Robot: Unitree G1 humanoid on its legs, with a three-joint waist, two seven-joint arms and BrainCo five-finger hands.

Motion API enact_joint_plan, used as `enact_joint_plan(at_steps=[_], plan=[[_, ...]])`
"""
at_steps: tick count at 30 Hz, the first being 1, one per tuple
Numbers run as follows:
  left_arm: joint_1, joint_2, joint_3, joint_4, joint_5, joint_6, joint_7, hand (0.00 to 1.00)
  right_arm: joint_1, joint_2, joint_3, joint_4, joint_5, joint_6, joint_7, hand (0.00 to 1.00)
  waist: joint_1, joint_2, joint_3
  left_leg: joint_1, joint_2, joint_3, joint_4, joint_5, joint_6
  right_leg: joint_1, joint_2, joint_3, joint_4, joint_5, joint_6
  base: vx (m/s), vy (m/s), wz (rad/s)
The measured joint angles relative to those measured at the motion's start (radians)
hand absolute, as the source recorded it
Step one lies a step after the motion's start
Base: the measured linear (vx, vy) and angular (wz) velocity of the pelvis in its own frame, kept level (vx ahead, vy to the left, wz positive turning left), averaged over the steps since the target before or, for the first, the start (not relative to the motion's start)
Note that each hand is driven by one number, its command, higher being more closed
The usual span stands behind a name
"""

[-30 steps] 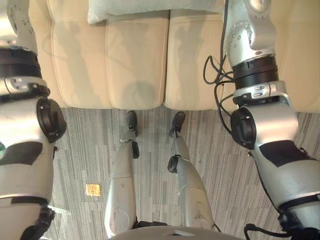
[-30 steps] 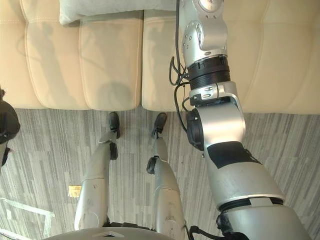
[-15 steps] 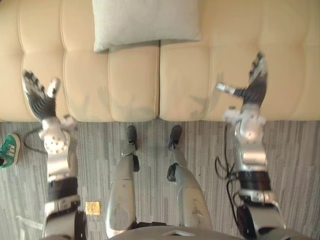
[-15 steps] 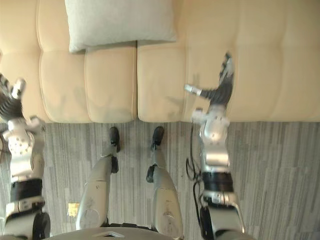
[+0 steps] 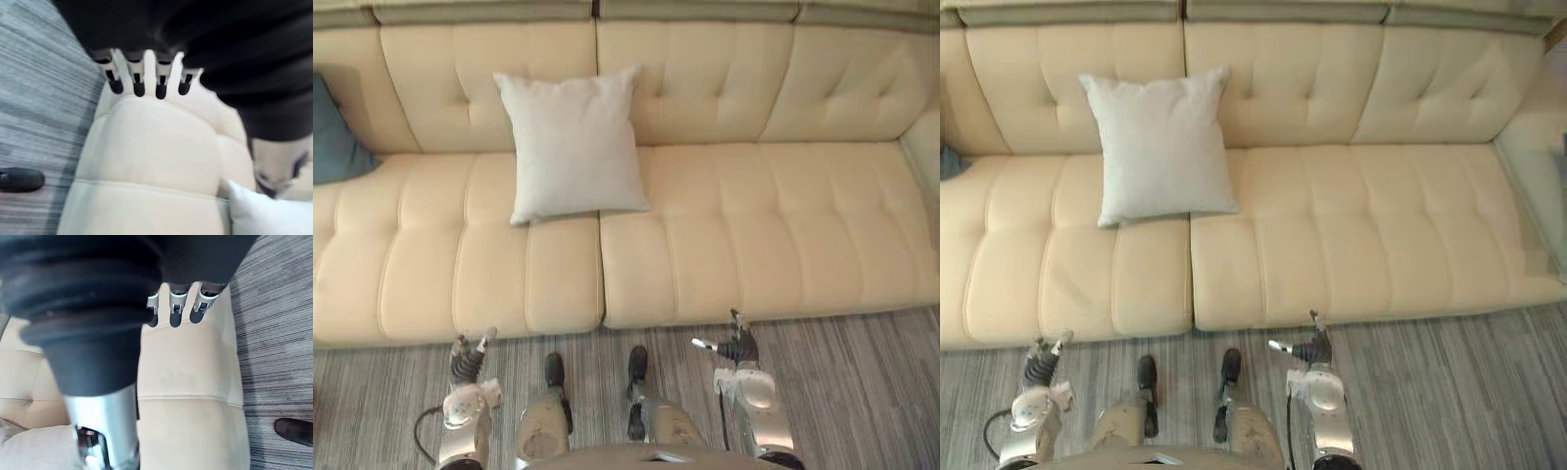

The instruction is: Pick up cushions and gather them together orderly.

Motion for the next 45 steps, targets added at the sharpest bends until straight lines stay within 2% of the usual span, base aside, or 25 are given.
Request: enact_joint_plan(at_steps=[3, 5, 11, 14, 15, 25, 32, 35, 39, 42, 45], plan=[[-0.001, -0.01, -0.001, 0.119, 0.031, 0.009, -0.008, 0.0, 0.001, 0.0, -0.006, 0.129, -0.004, 0.012, 0.004, 0.0, -0.008, 0.01, -0.029, 0.036, -0.005, 0.003, -0.021, -0.003, 0.005, 0.024, -0.003, 0.004, 0.0, -0.004, 0.003, 0.02, 0.015, -0.05], [0.001, -0.024, -0.002, 0.192, 0.061, 0.02, -0.012, 0.0, 0.005, 0.002, -0.032, 0.228, -0.021, 0.018, 0.004, 0.0, -0.014, 0.028, -0.038, 0.074, -0.005, 0.003, -0.033, -0.003, 0.005, 0.056, -0.004, 0.005, 0.0, -0.01, 0.004, 0.0, 0.0, 0.0], [-0.001, -0.05, 0.002, 0.267, 0.083, 0.027, -0.023, 0.0, 0.017, 0.014, -0.092, 0.368, -0.017, 0.039, 0.005, 0.0, -0.02, 0.053, -0.053, 0.131, -0.002, 0.003, -0.054, -0.004, 0.003, 0.106, -0.001, 0.007, 0.0, -0.021, 0.003, 0.0, 0.0, 0.0], [-0.002, -0.067, 0.009, 0.282, 0.084, 0.034, -0.058, 0.0, 0.027, 0.026, -0.134, 0.404, 0.018, 0.057, 0.017, 0.0, -0.02, 0.061, -0.064, 0.147, 0.003, 0.005, -0.054, -0.006, 0.0, 0.123, 0.002, 0.006, 0.0, -0.025, 0.002, 0.0, 0.0, 0.0], [-0.01, -0.101, 0.06, 0.316, 0.096, 0.055, -0.1, 0.0, 0.035, 0.031, -0.206, 0.476, 0.02, 0.074, 0.045, 0.0, -0.009, 0.073, -0.094, 0.258, 0.022, 0.026, -0.084, -0.042, -0.013, 0.221, 0.02, -0.008, 0.007, -0.09, 0.006, 0.0, 0.0, 0.0], [-0.01, -0.101, 0.058, 0.319, 0.096, 0.055, -0.099, 0.0, 0.03, 0.031, -0.216, 0.483, 0.021, 0.078, 0.043, 0.0, -0.009, 0.074, -0.097, 0.26, 0.017, 0.017, -0.089, -0.057, -0.016, 0.227, 0.016, -0.029, 0.007, -0.11, 0.007, 0.0, -0.001, 0.03], [-0.017, -0.082, 0.015, 0.359, 0.097, 0.055, -0.097, 0.0, -0.007, 0.031, -0.249, 0.535, 0.061, 0.083, 0.038, 0.0, -0.02, 0.074, -0.115, 0.304, 0.011, 0.017, -0.122, -0.051, -0.015, 0.25, 0.017, -0.03, 0.007, -0.113, 0.016, 0.06, 0.01, -0.01], [-0.022, -0.061, -0.039, 0.365, 0.117, 0.055, -0.098, 0.0, -0.027, 0.031, -0.268, 0.561, 0.061, 0.093, 0.037, 0.0, -0.021, 0.072, -0.123, 0.312, 0.01, 0.021, -0.122, -0.055, -0.016, 0.254, 0.018, -0.022, 0.007, -0.113, 0.016, 0.06, 0.02, -0.09], [-0.029, -0.056, -0.051, 0.374, 0.118, 0.056, -0.098, 0.0, -0.034, 0.03, -0.274, 0.561, 0.06, 0.099, 0.036, 0.0, -0.02, 0.07, -0.121, 0.316, 0.008, 0.045, -0.119, -0.058, -0.015, 0.248, 0.018, 0.003, 0.008, -0.108, 0.017, -0.01, 0.011, -0.15], [-0.038, -0.051, -0.056, 0.374, 0.117, 0.055, -0.097, 0.0, -0.062, 0.032, -0.261, 0.561, 0.059, 0.099, 0.035, 0.0, -0.02, 0.068, -0.105, 0.296, 0.01, 0.081, -0.083, -0.077, -0.011, 0.197, 0.018, 0.056, 0.051, -0.106, 0.016, -0.1, 0.013, -0.48], [-0.06, -0.049, -0.051, 0.373, 0.117, 0.055, -0.095, 0.0, -0.09, 0.042, -0.223, 0.554, 0.055, 0.1, 0.032, 0.0, -0.016, 0.05, -0.072, 0.263, 0.008, 0.137, -0.047, -0.089, -0.002, 0.121, 0.016, 0.116, 0.109, -0.104, 0.019, -0.16, 0.005, -0.57]])
